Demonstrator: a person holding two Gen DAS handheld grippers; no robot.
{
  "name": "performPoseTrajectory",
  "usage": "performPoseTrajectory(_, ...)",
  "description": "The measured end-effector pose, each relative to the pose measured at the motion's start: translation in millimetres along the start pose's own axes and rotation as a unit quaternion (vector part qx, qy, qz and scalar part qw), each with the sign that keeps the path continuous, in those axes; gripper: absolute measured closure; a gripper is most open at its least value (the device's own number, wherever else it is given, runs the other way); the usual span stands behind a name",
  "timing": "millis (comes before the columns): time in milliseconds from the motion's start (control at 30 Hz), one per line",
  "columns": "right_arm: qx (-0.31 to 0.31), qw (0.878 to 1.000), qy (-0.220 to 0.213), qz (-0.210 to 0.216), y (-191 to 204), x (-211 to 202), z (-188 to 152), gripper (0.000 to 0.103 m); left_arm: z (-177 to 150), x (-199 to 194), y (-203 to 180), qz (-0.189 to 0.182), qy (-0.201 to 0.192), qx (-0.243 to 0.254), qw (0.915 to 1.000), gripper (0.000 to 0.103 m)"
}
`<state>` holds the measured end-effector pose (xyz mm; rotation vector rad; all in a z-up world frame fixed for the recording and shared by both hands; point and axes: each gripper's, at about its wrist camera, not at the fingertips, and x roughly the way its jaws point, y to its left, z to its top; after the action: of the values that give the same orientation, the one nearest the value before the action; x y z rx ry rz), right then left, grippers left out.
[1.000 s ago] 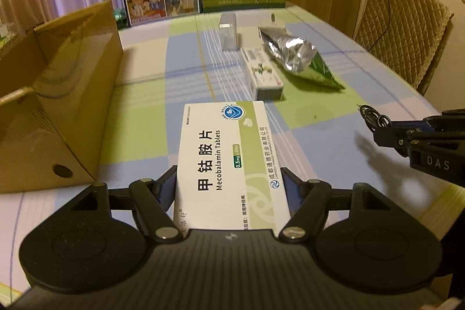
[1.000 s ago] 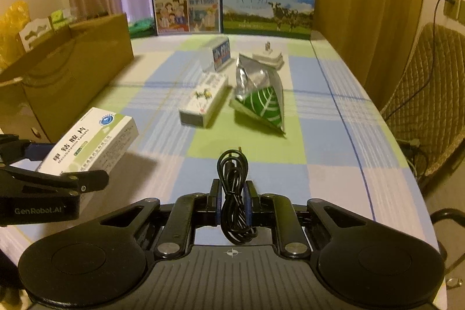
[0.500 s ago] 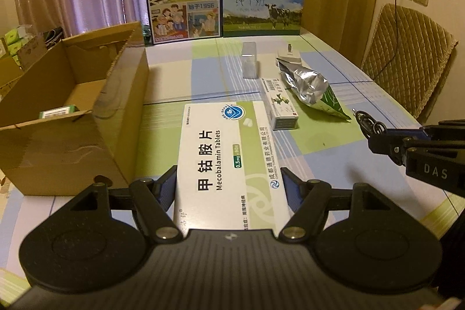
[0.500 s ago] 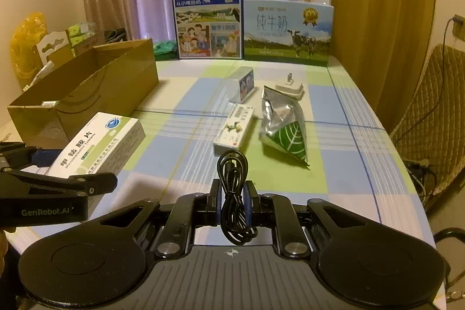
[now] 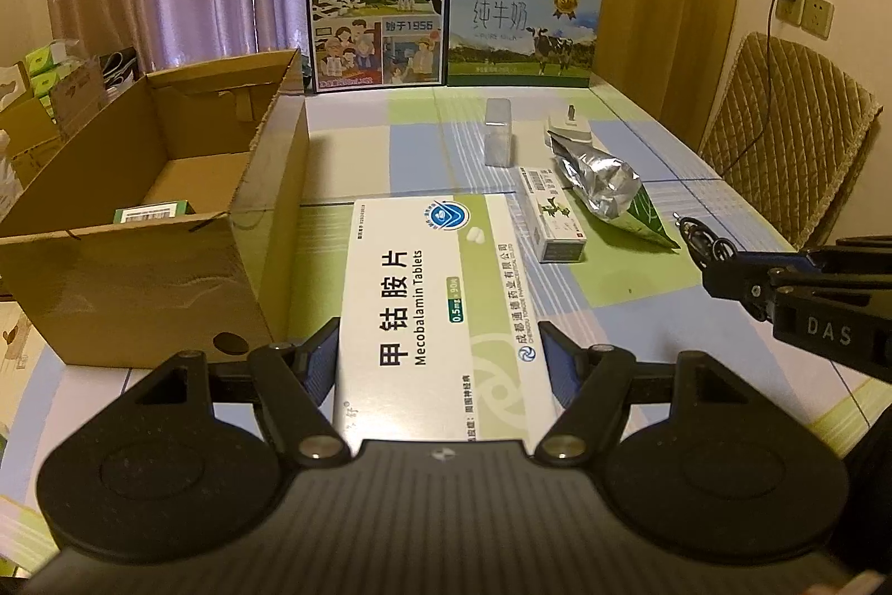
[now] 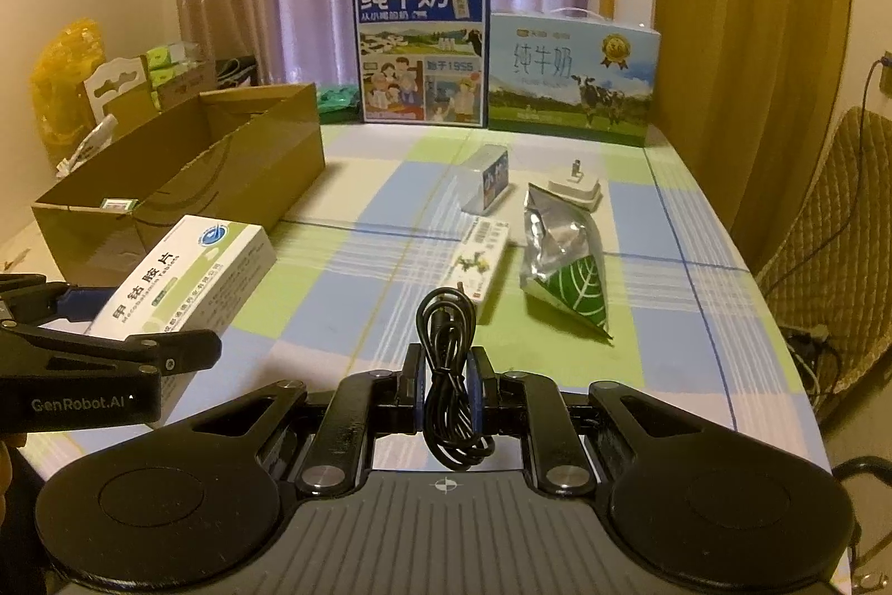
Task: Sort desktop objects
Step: 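Lift and carry the medicine box and black cable toward the cardboard box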
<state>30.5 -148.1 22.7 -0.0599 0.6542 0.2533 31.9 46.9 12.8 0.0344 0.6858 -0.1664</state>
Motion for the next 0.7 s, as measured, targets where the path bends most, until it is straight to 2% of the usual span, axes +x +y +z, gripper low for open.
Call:
performPoseTrajectory(367,-0.022,0.999,-0.013,0.029,33.2,11.3,28.4,0.091,16.0,-19.4,26.9,0.010,-0.019,-0.014,0.9997,0.035)
performPoseTrajectory(700,-0.019,0.998,0.011,0.056,74.1,38.2,55.9,0.091,35.8,-33.6,68.9,0.031,-0.039,-0.018,0.9986,0.035)
